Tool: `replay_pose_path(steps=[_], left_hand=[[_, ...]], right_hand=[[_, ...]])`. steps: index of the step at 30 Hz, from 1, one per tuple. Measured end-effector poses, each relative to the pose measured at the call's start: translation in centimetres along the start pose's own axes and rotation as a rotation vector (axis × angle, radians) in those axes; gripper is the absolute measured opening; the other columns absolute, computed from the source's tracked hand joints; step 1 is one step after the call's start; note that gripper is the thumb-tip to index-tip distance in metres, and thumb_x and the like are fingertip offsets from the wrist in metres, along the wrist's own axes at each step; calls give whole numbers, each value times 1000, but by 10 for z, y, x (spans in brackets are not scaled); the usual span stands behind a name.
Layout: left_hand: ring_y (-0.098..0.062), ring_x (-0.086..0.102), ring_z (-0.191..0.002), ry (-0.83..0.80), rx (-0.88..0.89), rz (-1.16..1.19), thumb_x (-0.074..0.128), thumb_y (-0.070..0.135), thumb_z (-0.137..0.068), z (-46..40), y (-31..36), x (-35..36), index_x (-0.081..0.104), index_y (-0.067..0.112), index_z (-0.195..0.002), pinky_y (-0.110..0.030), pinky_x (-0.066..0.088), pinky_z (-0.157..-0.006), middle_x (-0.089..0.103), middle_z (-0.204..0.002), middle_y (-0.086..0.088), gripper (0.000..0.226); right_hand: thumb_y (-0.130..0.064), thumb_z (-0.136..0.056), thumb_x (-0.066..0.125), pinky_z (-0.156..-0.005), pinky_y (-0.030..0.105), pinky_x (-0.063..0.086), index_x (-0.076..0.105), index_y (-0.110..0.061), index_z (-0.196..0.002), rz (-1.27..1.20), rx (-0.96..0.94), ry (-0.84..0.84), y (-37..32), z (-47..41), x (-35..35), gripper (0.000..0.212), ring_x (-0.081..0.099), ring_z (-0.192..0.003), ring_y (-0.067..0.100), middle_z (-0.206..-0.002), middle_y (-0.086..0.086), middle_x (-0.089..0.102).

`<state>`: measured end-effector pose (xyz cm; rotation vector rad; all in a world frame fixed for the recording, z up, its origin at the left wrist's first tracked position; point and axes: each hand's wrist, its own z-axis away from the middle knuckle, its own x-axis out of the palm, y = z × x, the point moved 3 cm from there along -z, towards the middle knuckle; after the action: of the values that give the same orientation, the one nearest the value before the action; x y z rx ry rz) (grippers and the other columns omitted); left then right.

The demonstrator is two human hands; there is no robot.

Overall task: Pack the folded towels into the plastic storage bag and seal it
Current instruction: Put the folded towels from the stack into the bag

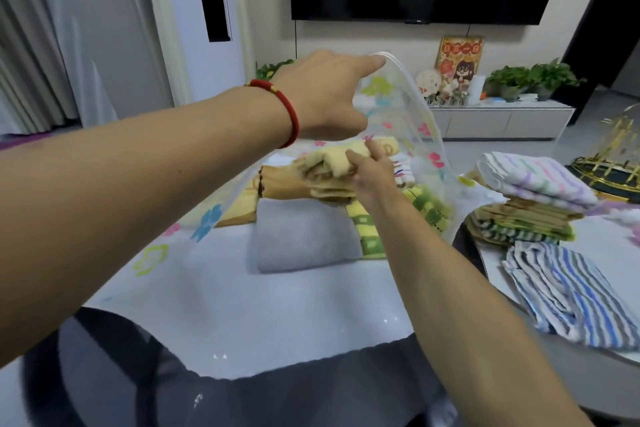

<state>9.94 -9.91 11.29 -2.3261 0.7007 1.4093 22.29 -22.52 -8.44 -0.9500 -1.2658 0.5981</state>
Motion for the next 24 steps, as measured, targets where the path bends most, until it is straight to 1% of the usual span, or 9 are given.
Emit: replay_pose_path(steps=[3, 8, 11, 15, 17, 19, 20, 22, 24], left_hand=[[-25, 52, -83, 17, 17, -8, 56, 23, -75, -5, -6, -1, 29, 30, -152, -43, 54, -71, 64, -96, -5, 82], [-26, 56, -92, 32, 29, 11, 56, 23, -78, -7, -7, 1, 30, 29, -152, -39, 53, -76, 65, -115, -6, 80], [-27, 57, -106, 45, 28, 22, 56, 23, -78, -8, -3, 2, 31, 27, -152, -36, 52, -87, 60, -134, -6, 79], [-26, 58, -101, 38, 22, 25, 56, 24, -78, -8, -3, 6, 31, 27, -152, -42, 54, -85, 61, -132, -6, 78], [-27, 57, -106, 46, 22, 21, 56, 25, -77, -8, -4, 6, 31, 28, -152, -43, 54, -86, 59, -135, -5, 79], [-28, 57, -107, 42, 28, 7, 55, 25, -77, -7, -2, 7, 31, 28, -152, -42, 54, -86, 58, -136, -4, 79], [-28, 57, -105, 38, 33, -2, 55, 25, -77, -7, -1, 8, 31, 27, -152, -43, 55, -84, 59, -134, -4, 79], [-26, 58, -100, 37, 40, -13, 56, 25, -77, -7, 0, 10, 31, 26, -152, -44, 57, -80, 61, -131, -5, 79], [-26, 58, -99, 42, 41, -13, 57, 24, -78, -6, 2, 10, 31, 26, -151, -43, 57, -79, 61, -131, -5, 77]], right_hand=[[-1, -93, 68, -97, 39, 56, 32, -21, -161, 102, -60, 94, 6, -23, -14, 80, 62, -119, 23, -154, 6, 46], [0, -90, 70, -109, 49, 47, 17, -29, -164, 538, 197, 102, 41, -28, -53, 96, 48, -134, 35, -161, 15, 33], [9, -89, 62, -96, 40, 52, 26, -16, -160, 492, 185, 71, 45, -31, -62, 83, 55, -113, 30, -152, 23, 44], [3, -87, 72, -92, 28, 52, 35, -19, -160, 465, 3, 211, 33, -40, -62, 85, 56, -118, 23, -149, 8, 47], [-2, -90, 71, -90, 18, 51, 30, -23, -162, 412, -58, 274, 32, -43, -63, 84, 59, -114, 19, -151, 3, 45], [2, -91, 67, -70, 6, 49, 23, -29, -164, 423, -15, 316, 38, -40, -68, 91, 59, -93, 12, -144, -3, 45], [3, -91, 66, -69, 6, 48, 19, -30, -164, 450, 13, 310, 43, -39, -70, 93, 59, -92, 14, -143, -2, 45], [-1, -91, 68, -86, 16, 42, 19, -25, -165, 580, 46, 263, 48, -35, -71, 92, 58, -118, 26, -153, 4, 44], [-6, -92, 69, -88, 22, 38, 25, -22, -164, 739, 25, 238, 43, -29, -71, 86, 49, -137, 29, -158, 9, 43]])
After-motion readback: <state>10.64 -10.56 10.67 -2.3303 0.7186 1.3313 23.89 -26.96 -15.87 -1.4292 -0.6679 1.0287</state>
